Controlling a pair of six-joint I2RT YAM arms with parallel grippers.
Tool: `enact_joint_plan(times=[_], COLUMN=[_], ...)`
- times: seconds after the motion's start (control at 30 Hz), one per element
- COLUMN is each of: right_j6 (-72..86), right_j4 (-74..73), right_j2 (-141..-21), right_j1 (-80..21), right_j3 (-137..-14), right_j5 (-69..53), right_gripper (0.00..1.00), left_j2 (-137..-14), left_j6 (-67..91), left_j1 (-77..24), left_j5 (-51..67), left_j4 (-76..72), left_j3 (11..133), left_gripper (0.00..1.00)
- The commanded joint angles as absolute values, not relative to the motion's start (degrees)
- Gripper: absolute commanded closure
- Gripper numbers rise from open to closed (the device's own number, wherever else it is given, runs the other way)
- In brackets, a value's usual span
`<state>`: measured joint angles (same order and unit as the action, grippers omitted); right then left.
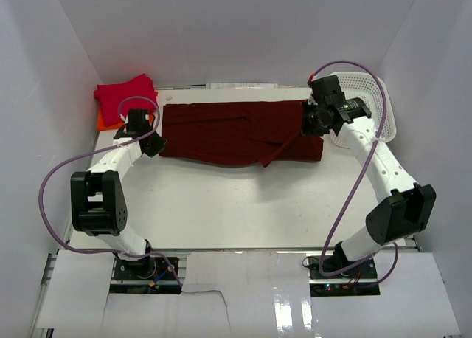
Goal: Fold and stack the t-shirts
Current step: Fold the other side of the tshirt into a rectangle
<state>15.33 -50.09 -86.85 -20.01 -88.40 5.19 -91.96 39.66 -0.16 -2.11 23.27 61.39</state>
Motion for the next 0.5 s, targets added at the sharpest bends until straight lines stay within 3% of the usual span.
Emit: enact_joint_plan(times=[0.0, 0.47], right_j6=[13.3, 9.6], right_j4=[-50.7, -50.6], right_j2=[-89.1, -101.1], right_j1=[-19.2, -15.5], right_j3=[-93.3, -107.3], right_j5=[4.2, 1.8], right_gripper=[0.92, 0.92], left_j2=[-92.4, -98.3], left_j6=[39.2, 40.3], left_j1=[-0.1, -0.1], left_j5=[-2.5, -1.7], left_j4=[24.1, 24.3], left_j3=[65.2, 69.8], left_gripper=[1.00, 1.00])
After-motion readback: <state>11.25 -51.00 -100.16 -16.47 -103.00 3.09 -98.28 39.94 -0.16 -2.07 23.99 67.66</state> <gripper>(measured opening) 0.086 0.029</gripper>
